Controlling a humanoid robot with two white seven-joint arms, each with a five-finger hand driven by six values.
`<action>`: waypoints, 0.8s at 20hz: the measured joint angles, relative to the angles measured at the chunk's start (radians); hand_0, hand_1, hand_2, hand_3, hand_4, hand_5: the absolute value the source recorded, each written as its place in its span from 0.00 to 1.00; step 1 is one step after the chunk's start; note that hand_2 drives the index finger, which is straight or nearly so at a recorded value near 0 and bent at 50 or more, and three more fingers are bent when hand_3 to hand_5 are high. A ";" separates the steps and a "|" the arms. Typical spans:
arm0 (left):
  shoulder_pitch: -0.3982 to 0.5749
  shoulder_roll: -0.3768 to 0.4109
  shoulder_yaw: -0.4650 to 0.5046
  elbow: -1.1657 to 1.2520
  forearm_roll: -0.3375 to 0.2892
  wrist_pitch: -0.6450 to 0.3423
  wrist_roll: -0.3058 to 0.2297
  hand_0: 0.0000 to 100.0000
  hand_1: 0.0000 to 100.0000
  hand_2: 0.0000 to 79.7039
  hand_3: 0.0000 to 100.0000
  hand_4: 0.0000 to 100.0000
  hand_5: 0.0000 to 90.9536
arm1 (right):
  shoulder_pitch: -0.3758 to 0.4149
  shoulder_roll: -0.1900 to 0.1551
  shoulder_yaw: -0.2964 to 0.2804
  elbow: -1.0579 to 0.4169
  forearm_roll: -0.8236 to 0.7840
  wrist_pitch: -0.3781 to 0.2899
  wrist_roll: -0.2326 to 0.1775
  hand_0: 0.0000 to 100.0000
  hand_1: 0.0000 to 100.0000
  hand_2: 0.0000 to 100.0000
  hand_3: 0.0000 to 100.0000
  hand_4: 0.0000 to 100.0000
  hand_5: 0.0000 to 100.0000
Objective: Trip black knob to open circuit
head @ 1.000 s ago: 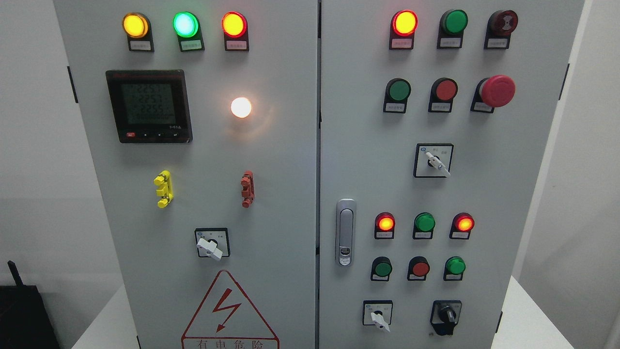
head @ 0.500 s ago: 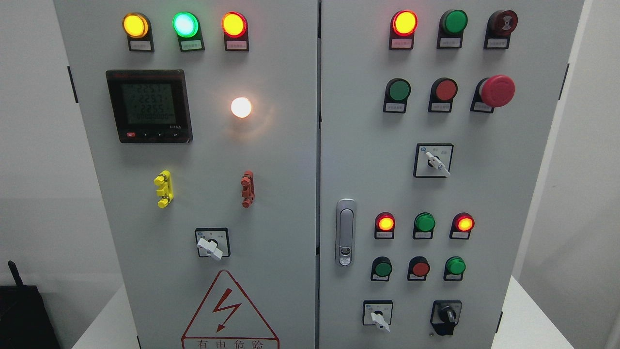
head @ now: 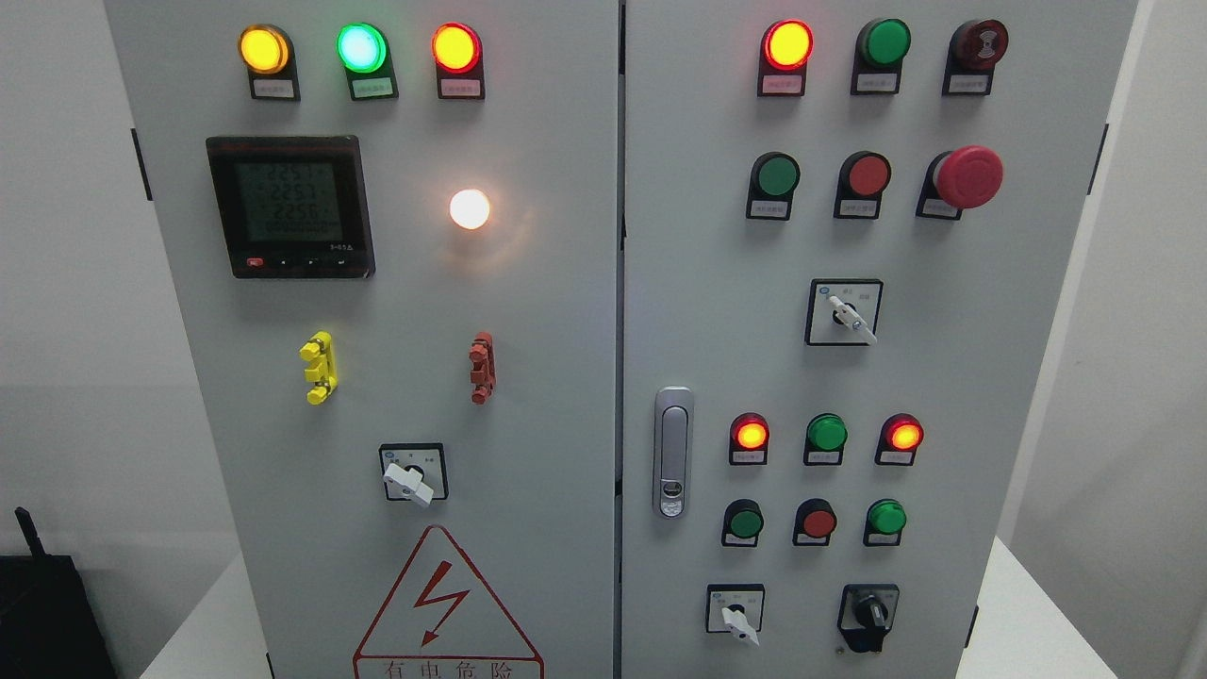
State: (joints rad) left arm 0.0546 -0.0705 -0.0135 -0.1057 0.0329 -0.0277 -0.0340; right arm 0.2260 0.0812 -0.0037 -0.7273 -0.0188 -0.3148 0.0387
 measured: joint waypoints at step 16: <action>0.000 0.000 0.000 0.000 0.000 0.000 0.000 0.12 0.39 0.00 0.00 0.00 0.00 | 0.057 -0.002 0.009 -0.231 -0.037 -0.177 -0.008 0.49 0.74 0.00 0.82 0.73 0.54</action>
State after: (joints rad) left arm 0.0546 -0.0705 -0.0135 -0.1056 0.0329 -0.0277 -0.0340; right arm 0.2828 0.0794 0.0049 -0.9578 -0.0559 -0.4922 0.0305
